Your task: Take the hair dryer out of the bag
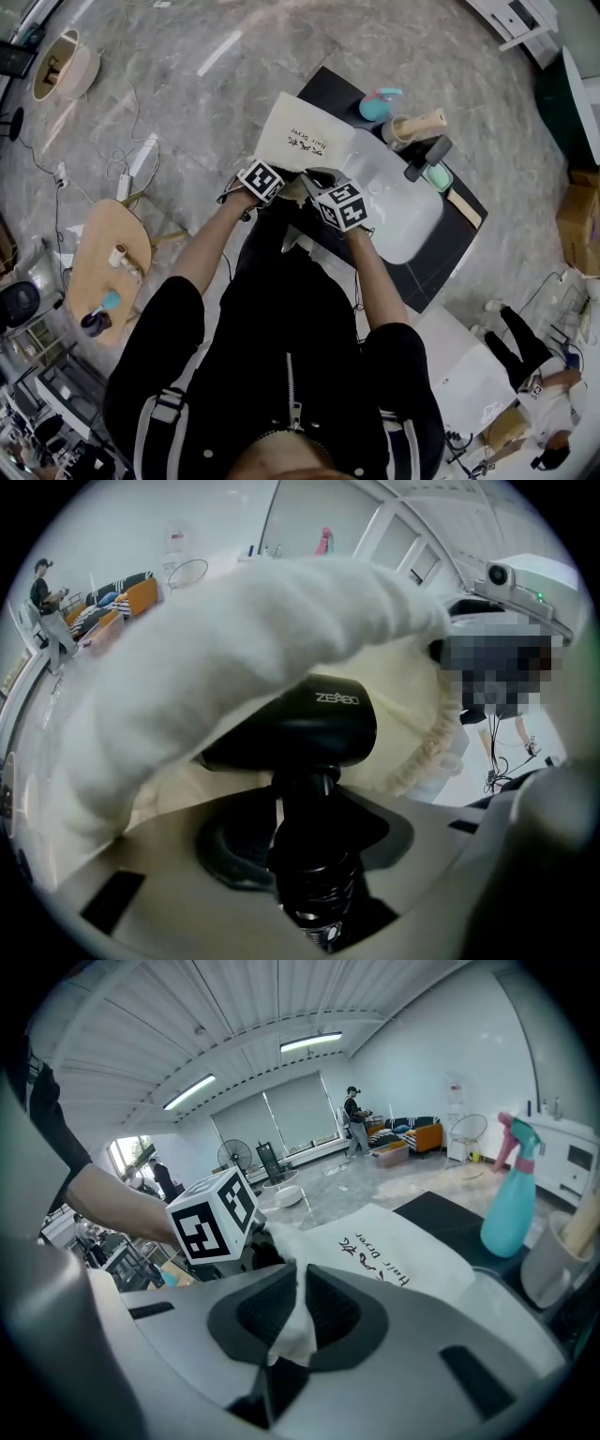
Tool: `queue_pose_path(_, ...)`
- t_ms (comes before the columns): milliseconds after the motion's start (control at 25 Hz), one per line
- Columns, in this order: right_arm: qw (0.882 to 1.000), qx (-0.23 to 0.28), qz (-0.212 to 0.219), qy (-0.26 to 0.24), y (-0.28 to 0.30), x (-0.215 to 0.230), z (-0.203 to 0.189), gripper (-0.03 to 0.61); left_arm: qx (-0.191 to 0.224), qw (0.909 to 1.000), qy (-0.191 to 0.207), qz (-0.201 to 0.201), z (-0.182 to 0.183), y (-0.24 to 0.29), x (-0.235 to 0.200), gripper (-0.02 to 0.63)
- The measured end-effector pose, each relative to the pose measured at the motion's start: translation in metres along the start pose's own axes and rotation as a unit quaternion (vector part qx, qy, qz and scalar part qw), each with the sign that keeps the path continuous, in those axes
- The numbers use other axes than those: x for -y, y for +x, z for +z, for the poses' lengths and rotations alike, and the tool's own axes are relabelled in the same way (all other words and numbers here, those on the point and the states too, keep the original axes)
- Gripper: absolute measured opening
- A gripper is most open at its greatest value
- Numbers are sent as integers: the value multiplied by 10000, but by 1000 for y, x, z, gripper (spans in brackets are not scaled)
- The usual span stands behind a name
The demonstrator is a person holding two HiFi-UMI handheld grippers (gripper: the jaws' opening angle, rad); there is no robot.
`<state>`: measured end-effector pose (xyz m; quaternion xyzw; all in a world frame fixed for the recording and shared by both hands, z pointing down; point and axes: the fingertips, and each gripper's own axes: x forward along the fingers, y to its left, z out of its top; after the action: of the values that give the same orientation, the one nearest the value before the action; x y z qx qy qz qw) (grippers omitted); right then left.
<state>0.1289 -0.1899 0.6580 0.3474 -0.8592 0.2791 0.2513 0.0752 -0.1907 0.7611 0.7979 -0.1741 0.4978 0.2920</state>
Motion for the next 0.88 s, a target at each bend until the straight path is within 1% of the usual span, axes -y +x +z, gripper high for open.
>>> queue_pose_path(160, 10000, 9, -34, -14, 0, 0, 2, 41, 97, 9999, -60, -63, 0, -6, 4, 202)
queue_pose_path(320, 10000, 5, -99, 8, -1, 0, 2, 41, 107, 9998, -51, -139, -4, -12, 12, 203)
queue_pose_path(600, 9998, -62, -179, 5, 2, -1, 0, 42, 202, 9995, -96, -209, -21, -23, 25, 202)
queue_pose_path(880, 9994, -166, -303, -73, 6, -3, -6, 43, 404, 9986, -227, -236, -43, -34, 34, 203)
